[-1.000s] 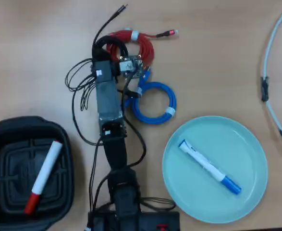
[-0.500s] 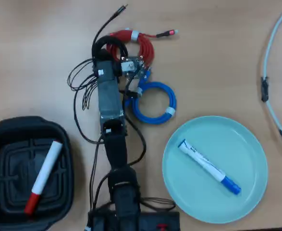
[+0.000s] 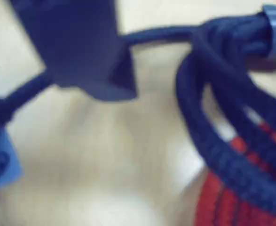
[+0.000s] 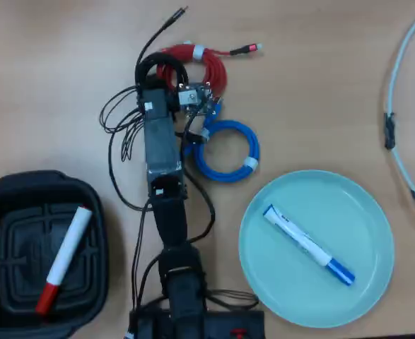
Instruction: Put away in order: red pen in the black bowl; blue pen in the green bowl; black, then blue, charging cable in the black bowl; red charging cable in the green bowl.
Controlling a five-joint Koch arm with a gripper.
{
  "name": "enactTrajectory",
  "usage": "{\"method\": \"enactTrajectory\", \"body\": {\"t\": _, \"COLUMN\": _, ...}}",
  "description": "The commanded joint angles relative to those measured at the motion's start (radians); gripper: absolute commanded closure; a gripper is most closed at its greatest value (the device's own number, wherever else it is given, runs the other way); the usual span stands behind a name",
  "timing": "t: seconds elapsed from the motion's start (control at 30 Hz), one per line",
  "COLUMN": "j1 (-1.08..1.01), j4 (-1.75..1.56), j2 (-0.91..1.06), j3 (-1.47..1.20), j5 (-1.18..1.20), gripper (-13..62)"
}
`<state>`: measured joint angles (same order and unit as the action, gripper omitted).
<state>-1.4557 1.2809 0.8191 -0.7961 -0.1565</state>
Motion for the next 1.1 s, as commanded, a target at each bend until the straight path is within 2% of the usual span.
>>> {"method": "enactTrajectory", "body": {"t": 0.0, "j1": -0.006, "j4": -0.018, "j2": 0.008, "j3": 0.089, "j5": 0.000, "gripper": 10.7}}
{"method": "enactTrajectory", "body": {"t": 0.17, "j1": -0.009, "j4": -0.018, "j2": 0.008, "j3": 0.084, "j5": 0.008, "gripper": 28.7}}
{"method": "enactTrajectory", "body": {"t": 0.5, "j1": -0.014, "j4": -0.014, "j2": 0.009, "j3": 0.083, "j5": 0.017, "gripper": 58.1}}
{"method": "enactTrajectory", "body": {"t": 0.93, "j1": 0.011, "j4": 0.097, "j2": 0.018, "j3": 0.084, "j5": 0.029, "gripper": 57.0}}
{"method": "enactTrajectory", "body": {"t": 1.07, "j1": 0.037, "j4": 0.193, "j2": 0.117, "j3": 0.097, "j5": 0.028, "gripper": 57.0}}
